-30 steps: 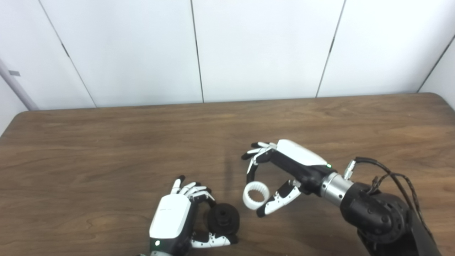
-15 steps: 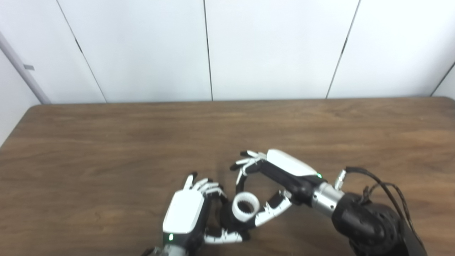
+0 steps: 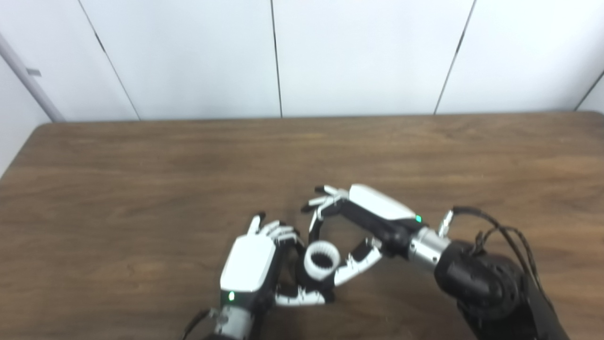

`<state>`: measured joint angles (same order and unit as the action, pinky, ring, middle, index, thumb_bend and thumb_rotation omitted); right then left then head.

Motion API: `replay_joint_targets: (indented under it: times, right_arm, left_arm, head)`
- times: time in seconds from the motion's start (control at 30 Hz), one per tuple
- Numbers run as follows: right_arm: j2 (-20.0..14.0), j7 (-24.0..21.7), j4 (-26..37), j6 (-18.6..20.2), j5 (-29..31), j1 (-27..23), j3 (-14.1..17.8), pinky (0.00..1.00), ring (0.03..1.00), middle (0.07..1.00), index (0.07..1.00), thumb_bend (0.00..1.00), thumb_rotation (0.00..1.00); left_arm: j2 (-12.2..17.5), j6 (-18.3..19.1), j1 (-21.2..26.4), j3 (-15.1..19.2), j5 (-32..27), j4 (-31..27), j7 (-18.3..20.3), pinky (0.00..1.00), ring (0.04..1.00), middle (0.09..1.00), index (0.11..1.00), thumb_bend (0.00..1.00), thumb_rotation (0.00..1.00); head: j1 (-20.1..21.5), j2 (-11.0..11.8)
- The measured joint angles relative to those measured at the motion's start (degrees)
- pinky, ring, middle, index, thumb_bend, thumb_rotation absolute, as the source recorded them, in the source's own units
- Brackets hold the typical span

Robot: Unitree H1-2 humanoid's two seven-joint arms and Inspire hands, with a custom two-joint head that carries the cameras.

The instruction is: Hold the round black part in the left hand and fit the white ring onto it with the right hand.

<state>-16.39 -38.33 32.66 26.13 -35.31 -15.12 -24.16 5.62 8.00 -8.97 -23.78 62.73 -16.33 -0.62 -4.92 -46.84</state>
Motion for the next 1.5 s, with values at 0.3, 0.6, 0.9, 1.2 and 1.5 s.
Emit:
replay_joint_targets:
  times: [0.3,0.6,0.9,1.2,1.5]
  right_arm:
    - [-0.01,0.05,-0.76,0.02,0.12,-0.79,0.61,1.0,0.981,0.847,0.484,0.52,0.13]
    - [-0.01,0.04,-0.76,0.09,0.21,-0.81,1.04,1.0,0.977,0.844,0.484,0.52,0.13]
    - [-0.01,-0.08,-0.76,0.19,-0.01,-0.81,0.76,1.0,0.983,0.841,0.484,0.52,0.13]
    - [-0.07,-0.12,-1.17,0.18,-0.31,-0.75,-0.28,1.0,0.981,0.839,0.484,0.52,0.13]
    - [-0.44,-0.1,-2.8,-0.68,-0.29,-0.04,-0.48,1.0,0.978,0.838,0.484,0.52,0.13]
  left_arm:
    - [-0.03,0.56,0.01,0.06,0.16,-1.47,2.34,1.0,0.853,0.748,0.483,0.52,0.05]
    - [-0.47,0.92,0.0,0.2,0.4,-2.18,3.97,1.0,0.856,0.747,0.483,0.52,0.05]
    - [-0.53,0.98,0.02,0.25,0.46,-2.31,4.3,1.0,0.857,0.745,0.483,0.52,0.05]
    - [-0.59,1.07,0.06,0.26,0.69,-2.42,4.61,1.0,0.855,0.744,0.483,0.52,0.05]
    - [-0.73,1.19,0.12,0.33,0.8,-2.5,4.99,1.0,0.857,0.747,0.483,0.52,0.05]
  head:
    - [0.0,-1.94]
    - [0.0,-3.0]
    - [-0.26,-3.44]
    - [-0.26,-3.61]
    - [-0.26,-3.61]
